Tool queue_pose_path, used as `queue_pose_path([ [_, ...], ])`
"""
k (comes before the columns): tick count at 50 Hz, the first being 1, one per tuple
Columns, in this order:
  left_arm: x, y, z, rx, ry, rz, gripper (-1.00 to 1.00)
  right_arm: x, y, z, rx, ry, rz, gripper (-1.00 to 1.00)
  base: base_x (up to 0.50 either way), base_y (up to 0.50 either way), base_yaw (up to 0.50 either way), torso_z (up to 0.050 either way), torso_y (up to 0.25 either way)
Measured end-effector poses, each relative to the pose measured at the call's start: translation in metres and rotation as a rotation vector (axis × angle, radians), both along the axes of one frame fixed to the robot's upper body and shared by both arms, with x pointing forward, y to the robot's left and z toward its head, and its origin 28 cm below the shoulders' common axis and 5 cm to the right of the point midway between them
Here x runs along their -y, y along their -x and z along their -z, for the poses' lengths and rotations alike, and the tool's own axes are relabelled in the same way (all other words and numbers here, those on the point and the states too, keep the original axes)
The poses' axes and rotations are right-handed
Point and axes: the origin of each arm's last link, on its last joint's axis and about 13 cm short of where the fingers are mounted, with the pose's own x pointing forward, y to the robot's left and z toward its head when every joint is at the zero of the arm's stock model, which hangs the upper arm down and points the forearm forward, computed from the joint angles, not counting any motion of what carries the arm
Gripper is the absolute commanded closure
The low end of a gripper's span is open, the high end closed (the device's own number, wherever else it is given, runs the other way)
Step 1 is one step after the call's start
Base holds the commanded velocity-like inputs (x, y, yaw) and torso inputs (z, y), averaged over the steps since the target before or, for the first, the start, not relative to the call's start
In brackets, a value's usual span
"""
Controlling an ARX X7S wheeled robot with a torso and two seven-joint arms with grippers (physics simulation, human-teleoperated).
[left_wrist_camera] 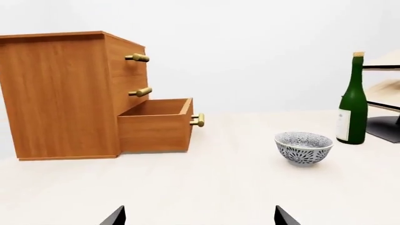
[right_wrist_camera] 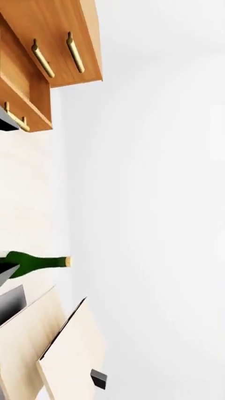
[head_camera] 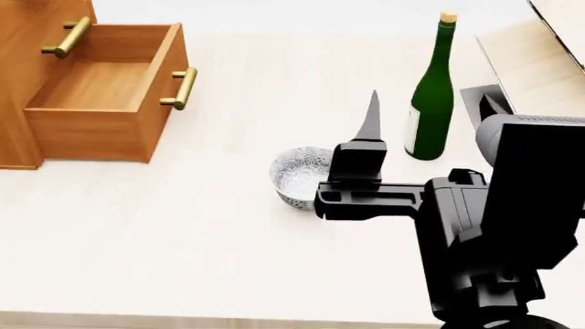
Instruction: Put the bowl in the bottom drawer of the cabinet and close it.
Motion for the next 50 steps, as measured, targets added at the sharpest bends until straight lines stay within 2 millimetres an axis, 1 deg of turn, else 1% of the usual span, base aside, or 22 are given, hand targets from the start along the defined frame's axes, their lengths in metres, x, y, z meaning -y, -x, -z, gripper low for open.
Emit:
queue_pose_path([
  [14, 0.0004, 0.0016, 0.0002, 0.003, -0.004, 0.003, -1.0, 0.0011, -0.0019, -0.0074, 0.015, -0.013, 0.017, -1.0, 0.0, 0.5, 0.0, 0.0, 0.0],
  [50, 0.0002, 0.0019, 0.0006, 0.002, -0.005, 0.01, -1.0, -0.0012, -0.0037, -0.0042, 0.0, -0.033, 0.013, -1.0, 0.0, 0.5, 0.0, 0.0, 0.0],
])
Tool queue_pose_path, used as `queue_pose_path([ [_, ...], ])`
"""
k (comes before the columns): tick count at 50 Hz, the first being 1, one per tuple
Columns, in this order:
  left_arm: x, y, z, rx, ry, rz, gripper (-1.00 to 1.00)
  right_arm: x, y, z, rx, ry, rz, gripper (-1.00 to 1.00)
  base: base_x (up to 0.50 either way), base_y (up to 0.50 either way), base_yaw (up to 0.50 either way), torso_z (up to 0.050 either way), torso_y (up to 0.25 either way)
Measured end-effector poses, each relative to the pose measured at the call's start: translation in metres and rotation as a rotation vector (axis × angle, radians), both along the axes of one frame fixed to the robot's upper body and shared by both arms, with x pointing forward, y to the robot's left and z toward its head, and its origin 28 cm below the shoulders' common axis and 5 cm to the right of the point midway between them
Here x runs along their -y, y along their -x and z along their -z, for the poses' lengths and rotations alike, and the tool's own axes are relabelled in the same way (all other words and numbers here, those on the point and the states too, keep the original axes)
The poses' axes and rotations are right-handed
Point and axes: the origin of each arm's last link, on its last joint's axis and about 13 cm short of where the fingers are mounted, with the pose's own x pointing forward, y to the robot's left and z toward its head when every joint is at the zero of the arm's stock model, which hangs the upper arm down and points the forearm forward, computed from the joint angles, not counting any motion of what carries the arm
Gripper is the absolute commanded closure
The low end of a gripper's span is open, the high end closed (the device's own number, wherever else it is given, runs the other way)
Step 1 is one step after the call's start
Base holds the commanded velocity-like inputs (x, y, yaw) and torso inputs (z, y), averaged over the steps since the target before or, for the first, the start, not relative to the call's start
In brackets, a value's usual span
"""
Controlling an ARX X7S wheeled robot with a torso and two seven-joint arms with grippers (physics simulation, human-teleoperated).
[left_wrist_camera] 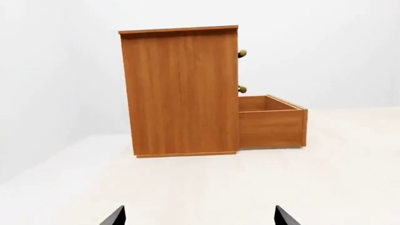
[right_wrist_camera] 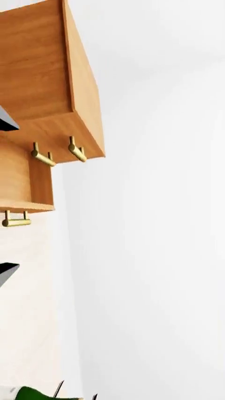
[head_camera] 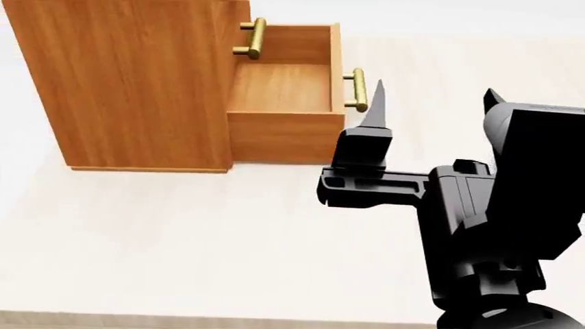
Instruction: Put the bowl in the bottom drawer of the cabinet and close it.
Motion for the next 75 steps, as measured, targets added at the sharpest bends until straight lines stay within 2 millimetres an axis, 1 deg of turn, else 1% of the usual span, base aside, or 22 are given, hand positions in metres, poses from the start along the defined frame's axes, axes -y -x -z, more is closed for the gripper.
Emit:
queue_pose_path([
  [17, 0.0002, -0.0006, -0.0002, 0.0, -0.001, -0.001, -1.0, 0.0001, -0.0006, 0.0013, -0.008, 0.001, -0.003, -1.0, 0.0, 0.5, 0.0, 0.0, 0.0],
  [27, -0.0002, -0.0006, -0.0002, 0.0, -0.002, -0.003, -1.0, 0.0003, -0.0012, 0.0028, -0.007, -0.007, 0.001, -1.0, 0.02, 0.01, 0.0, 0.0, 0.0],
  [50, -0.0002, -0.0009, 0.0, 0.002, 0.003, -0.006, -1.0, 0.0015, -0.003, 0.0081, -0.015, -0.02, 0.001, -1.0, 0.49, 0.0, 0.0, 0.0, 0.0],
  [57, -0.0002, -0.0011, -0.0003, 0.003, 0.004, -0.007, -1.0, 0.0011, -0.0034, 0.0086, -0.022, -0.027, -0.005, -1.0, 0.04, 0.0, 0.0, 0.0, 0.0],
  [75, -0.0001, -0.0013, -0.0001, 0.004, 0.006, -0.008, -1.0, 0.0005, -0.0042, 0.0098, -0.025, -0.051, -0.027, -1.0, 0.48, 0.0, 0.0, 0.0, 0.0],
])
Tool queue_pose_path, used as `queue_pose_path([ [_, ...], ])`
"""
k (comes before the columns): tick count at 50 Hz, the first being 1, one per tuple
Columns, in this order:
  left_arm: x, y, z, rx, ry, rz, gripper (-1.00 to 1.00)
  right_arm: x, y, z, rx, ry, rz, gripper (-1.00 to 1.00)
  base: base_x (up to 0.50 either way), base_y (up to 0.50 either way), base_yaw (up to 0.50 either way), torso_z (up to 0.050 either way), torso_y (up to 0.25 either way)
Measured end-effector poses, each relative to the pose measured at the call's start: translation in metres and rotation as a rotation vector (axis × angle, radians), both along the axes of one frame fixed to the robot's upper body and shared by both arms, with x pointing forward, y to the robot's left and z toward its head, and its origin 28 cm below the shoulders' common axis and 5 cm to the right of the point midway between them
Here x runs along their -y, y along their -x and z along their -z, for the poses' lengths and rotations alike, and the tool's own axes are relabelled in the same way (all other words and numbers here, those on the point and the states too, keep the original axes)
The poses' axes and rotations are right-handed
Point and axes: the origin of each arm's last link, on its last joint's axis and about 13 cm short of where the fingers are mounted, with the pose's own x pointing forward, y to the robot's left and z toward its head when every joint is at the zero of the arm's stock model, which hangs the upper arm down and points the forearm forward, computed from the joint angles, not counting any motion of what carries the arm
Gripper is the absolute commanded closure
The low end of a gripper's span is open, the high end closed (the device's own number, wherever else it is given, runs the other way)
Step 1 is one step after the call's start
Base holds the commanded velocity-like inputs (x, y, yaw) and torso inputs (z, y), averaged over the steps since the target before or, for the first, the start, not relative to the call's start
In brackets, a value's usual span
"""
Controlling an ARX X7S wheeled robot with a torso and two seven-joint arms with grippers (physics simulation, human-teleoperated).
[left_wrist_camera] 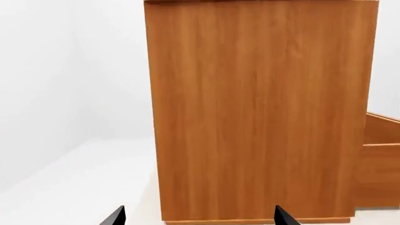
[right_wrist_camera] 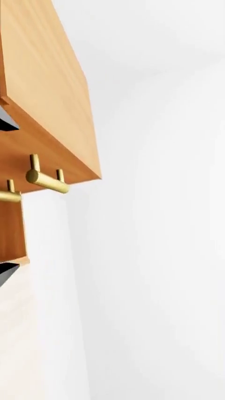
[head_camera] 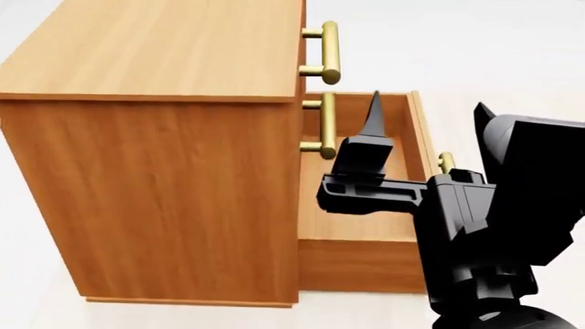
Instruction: Put the bowl in the bottom drawer of the cabinet and close it.
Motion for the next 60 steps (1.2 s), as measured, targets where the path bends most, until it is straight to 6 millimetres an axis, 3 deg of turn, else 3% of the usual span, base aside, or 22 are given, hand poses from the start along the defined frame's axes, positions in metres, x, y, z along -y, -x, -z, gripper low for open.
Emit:
queue_pose_path([
  [23, 0.0, 0.0, -0.001, 0.002, 0.003, -0.002, -1.0, 0.0, 0.0, 0.005, -0.013, -0.011, -0.01, -1.0, 0.5, 0.0, 0.0, 0.0, 0.001],
  [60, 0.0, 0.001, 0.0, 0.0, 0.002, -0.002, -1.0, 0.013, -0.019, 0.03, -0.121, 0.106, 0.113, -1.0, 0.0, 0.0, 0.0, 0.0, 0.0],
])
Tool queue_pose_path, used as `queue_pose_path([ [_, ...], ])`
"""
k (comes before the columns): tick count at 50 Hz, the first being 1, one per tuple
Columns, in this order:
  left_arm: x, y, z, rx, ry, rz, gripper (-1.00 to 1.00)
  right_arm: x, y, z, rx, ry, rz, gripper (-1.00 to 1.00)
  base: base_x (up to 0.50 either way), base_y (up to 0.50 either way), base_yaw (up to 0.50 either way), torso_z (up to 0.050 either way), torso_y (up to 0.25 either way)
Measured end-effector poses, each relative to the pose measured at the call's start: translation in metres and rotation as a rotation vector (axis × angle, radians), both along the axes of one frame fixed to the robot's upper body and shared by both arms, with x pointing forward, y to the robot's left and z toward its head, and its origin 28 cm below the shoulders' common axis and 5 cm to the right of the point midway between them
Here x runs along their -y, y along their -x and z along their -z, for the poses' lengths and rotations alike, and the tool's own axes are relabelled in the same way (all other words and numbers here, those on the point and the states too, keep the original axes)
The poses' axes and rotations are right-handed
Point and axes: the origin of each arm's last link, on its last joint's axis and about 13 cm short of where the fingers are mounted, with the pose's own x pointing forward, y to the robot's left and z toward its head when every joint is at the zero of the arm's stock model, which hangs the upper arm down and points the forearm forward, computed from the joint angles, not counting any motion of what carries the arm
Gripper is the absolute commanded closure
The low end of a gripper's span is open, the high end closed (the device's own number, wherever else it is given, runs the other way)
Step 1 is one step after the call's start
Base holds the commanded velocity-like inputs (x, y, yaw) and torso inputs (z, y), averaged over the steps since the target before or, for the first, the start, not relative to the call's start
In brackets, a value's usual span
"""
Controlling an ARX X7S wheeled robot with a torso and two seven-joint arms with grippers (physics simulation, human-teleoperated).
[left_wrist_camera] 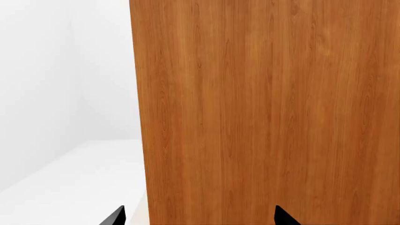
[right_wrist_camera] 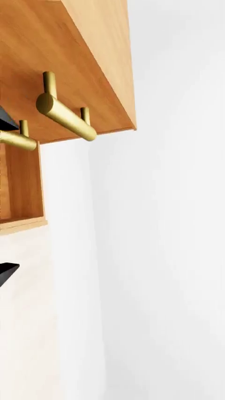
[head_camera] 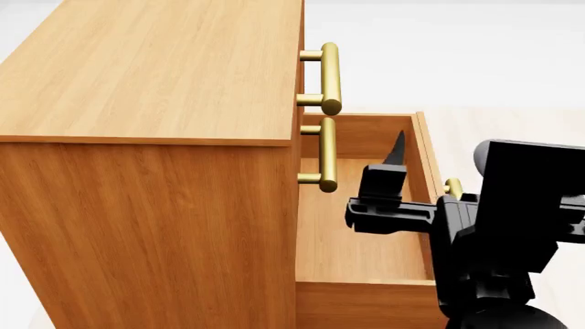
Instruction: Put the bowl in the bottom drawer of the cabinet and close it.
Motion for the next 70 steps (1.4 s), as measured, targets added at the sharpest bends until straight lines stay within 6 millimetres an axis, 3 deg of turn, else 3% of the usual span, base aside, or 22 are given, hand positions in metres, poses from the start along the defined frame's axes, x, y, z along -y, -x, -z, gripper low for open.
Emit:
queue_pose_path([
  [31, 0.0, 0.0, 0.0, -0.001, 0.0, -0.001, -1.0, 0.012, -0.035, 0.022, -0.189, 0.076, 0.105, -1.0, 0.0, 0.0, 0.0, 0.0, 0.0],
  [70, 0.0, 0.0, 0.0, -0.001, 0.0, -0.001, -1.0, 0.018, -0.05, 0.032, -0.441, 0.122, 0.065, -1.0, 0.0, 0.0, 0.0, 0.0, 0.0],
])
